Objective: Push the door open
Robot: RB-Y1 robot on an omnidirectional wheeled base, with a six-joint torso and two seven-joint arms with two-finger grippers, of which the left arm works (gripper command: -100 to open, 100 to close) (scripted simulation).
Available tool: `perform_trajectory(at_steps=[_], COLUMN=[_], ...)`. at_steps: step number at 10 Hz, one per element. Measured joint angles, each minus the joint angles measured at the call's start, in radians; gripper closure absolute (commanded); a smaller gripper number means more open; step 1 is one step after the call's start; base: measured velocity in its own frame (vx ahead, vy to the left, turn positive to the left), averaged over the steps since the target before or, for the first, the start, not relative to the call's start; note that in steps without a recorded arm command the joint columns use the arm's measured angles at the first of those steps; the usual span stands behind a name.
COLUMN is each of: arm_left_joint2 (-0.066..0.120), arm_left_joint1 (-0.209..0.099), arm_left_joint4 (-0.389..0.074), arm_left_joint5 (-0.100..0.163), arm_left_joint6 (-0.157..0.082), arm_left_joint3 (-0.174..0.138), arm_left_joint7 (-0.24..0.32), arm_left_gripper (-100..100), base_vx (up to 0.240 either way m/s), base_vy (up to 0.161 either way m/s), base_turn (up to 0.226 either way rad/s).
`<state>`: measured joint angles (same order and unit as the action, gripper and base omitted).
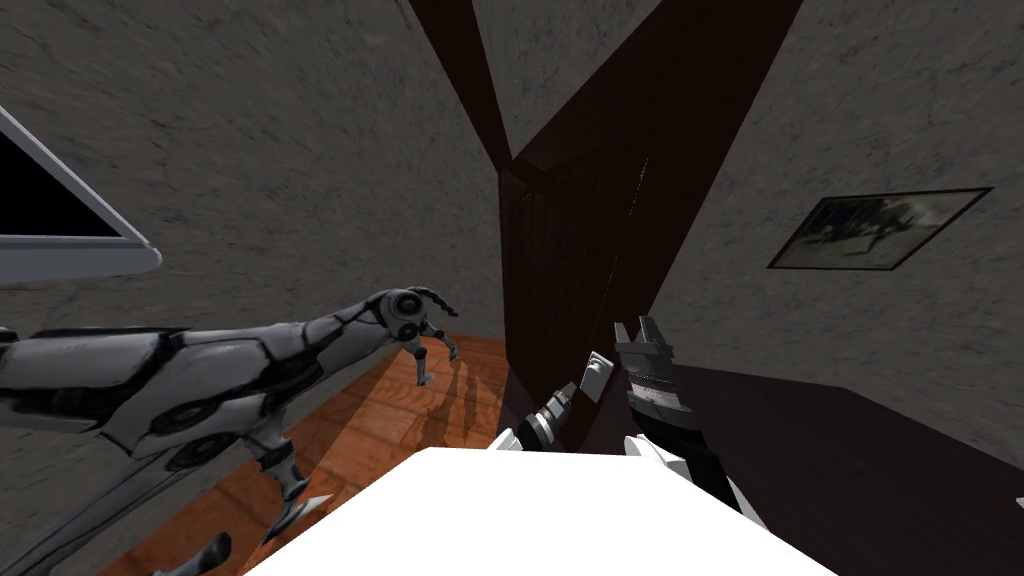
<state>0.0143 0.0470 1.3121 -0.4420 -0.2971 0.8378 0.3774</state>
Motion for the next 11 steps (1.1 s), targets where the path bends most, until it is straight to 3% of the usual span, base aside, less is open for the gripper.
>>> perform_trajectory(at_steps=[3, 5, 7, 8, 11], arm_left_joint2=[0.009, -0.005, -0.036, -0.038, -0.036], arm_left_joint1=[-0.014, -0.023, -0.027, -0.027, -0.027], arm_left_joint4=[-0.024, -0.026, -0.029, -0.029, -0.029], arm_left_joint5=[0.003, 0.006, 0.007, 0.007, 0.007], arm_left_joint6=[-0.003, 0.004, 0.006, 0.007, 0.006], arm_left_joint3=[-0.012, -0.015, -0.018, -0.018, -0.018], arm_left_joint7=[-0.007, -0.007, -0.010, -0.009, -0.010], arm_left_gripper=[-100, -100, -100, 100, 100], base_vx=[0.131, 0.075, 0.031, -0.002, -0.007], base_vy=[-0.211, -0.182, -0.127, 0.007, 0.027], base_turn=[-0.012, -0.028, -0.007, 0.000, -0.003])
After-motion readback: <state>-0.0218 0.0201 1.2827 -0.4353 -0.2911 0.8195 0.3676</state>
